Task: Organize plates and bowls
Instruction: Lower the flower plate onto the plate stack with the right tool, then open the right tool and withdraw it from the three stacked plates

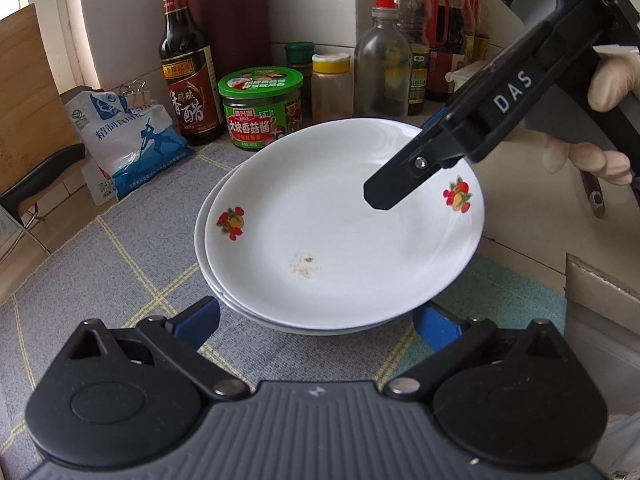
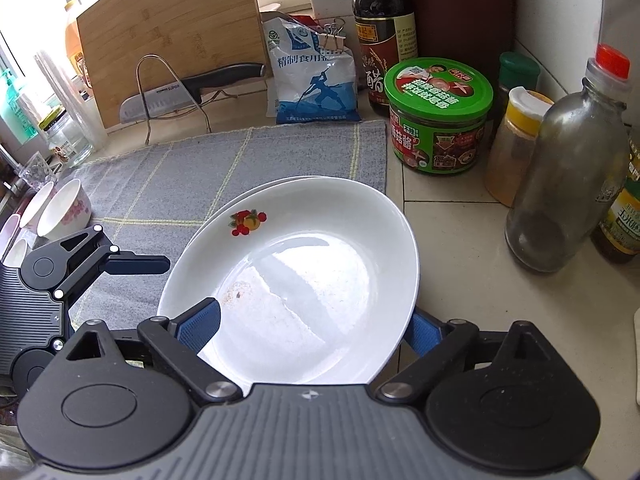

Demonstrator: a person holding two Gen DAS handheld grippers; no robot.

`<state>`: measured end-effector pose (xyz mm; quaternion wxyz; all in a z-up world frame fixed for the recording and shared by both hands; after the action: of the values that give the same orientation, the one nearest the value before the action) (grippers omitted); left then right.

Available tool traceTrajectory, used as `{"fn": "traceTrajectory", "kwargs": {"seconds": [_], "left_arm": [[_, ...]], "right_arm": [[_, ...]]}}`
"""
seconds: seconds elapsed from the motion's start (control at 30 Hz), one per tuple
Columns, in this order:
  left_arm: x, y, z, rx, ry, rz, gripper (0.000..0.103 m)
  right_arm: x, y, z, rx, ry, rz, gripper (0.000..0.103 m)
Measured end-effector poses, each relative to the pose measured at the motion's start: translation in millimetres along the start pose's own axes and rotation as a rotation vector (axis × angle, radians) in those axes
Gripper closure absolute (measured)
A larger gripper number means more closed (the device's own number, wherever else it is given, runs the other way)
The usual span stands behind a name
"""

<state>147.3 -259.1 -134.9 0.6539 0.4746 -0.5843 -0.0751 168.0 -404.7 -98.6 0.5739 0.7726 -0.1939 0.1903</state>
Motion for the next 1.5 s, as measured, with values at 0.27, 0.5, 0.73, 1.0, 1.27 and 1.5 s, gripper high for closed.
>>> {"fn": "traceTrajectory", "kwargs": {"seconds": [0.27,0.5,0.73,1.0,1.27,1.5], "left_arm": [[-2.2,5.0,-0.1,0.024,0.012,0.028,0.001],[-2.8,14.5,-3.8,0.057,0.034,0.042,0.001],[-1.7,30.0,-9.9,0.090,0.078,0.073,0.001],[-4.8,45.1,-18.4,0.131,0.164,0.085,0.001],[-24.2,61.9,-29.0,0.228,0.271,0.039,0.001],[-44.5,98.1,-46.2,0.331,0.347,0.042,0.001]], "right_arm": [[-4.6,6.3,0.9,-0.032,0.009,0.024,0.000],[-5.0,16.1,-4.2,-0.118,0.048,0.099,0.000],[-11.6,23.7,-16.1,-0.258,0.106,0.190,0.000],[-16.4,38.0,-30.8,-0.318,0.090,0.303,0.000],[-17.2,32.4,-42.2,-0.275,0.126,0.344,0.000],[-25.6,21.4,-78.4,-0.144,0.182,0.336,0.000]]}}
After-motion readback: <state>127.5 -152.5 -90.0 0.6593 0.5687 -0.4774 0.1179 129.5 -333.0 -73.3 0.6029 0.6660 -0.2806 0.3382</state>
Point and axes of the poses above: each gripper's, at about its wrist camera, not at the fingertips, and y roughly against the way its jaws point, z to its right, x to its top, the point moved 6 cm from there along -y, roughly the way its jaws point, and after that the axes turned 5 degrees about -y, right-handed, at the moved point
